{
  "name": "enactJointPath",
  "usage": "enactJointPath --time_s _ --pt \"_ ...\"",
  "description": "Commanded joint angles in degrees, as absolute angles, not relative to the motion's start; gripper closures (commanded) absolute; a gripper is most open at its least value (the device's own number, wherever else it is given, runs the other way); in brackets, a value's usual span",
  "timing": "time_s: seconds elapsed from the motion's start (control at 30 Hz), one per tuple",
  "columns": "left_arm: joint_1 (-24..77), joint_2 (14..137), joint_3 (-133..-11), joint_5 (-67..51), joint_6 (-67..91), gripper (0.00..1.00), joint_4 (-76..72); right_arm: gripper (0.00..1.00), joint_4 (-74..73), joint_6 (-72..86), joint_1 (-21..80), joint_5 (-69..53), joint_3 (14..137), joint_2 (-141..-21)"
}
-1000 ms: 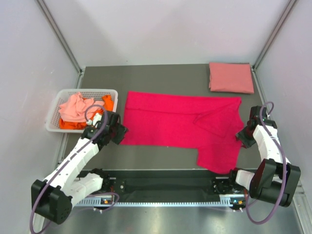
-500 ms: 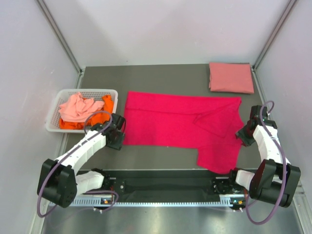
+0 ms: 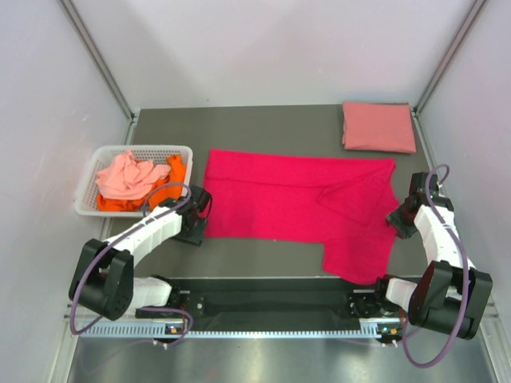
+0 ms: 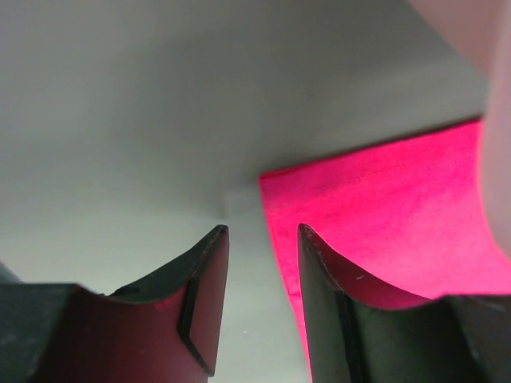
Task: Fold and stack the t-shirts
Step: Fold the tshirt
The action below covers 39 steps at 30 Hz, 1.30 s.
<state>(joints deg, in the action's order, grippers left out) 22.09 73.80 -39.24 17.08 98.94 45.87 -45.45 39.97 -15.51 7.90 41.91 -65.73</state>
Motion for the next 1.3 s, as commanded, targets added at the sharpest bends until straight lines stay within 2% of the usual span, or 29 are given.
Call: enactJointPath --time_s 0.0,0.2,0.33,0.37,0.43,0.73,1.13,1.27 --pt "22.5 75.8 -38.8 18.4 99.4 0.55 42.0 0.63 -43.1 38.9 -15.6 8.6 40.9 -65.0" --pt "22.4 77.2 -37.8 19.6 98.5 0.58 39.5 0.63 -43.3 38.8 -15.7 9.2 39.8 -63.7" --pt "22.5 76.6 -37.0 18.5 98.6 0.79 39.1 0.62 -47.0 39.8 -15.8 9.4 40.4 -63.7" --pt "22.5 76.2 -37.0 18.1 98.6 0.9 39.2 0.62 -48.0 40.0 -15.9 9.4 40.9 -64.2" --pt "22.8 75.6 -37.1 18.1 98.7 1.0 40.1 0.6 -50.3 40.7 -16.3 9.8 41.0 -64.1" --pt "26.4 73.1 -38.1 19.8 99.7 1.0 41.1 0.56 -52.6 42.9 -17.6 12.4 39.2 -63.5" --pt "27.9 71.5 -40.3 23.6 99.6 1.0 41.9 0.56 -43.7 43.7 -17.3 10.7 34.0 -67.6" --pt "27.9 69.2 -40.5 26.3 99.3 1.0 43.0 0.62 -39.1 43.3 -17.2 8.6 30.5 -69.6"
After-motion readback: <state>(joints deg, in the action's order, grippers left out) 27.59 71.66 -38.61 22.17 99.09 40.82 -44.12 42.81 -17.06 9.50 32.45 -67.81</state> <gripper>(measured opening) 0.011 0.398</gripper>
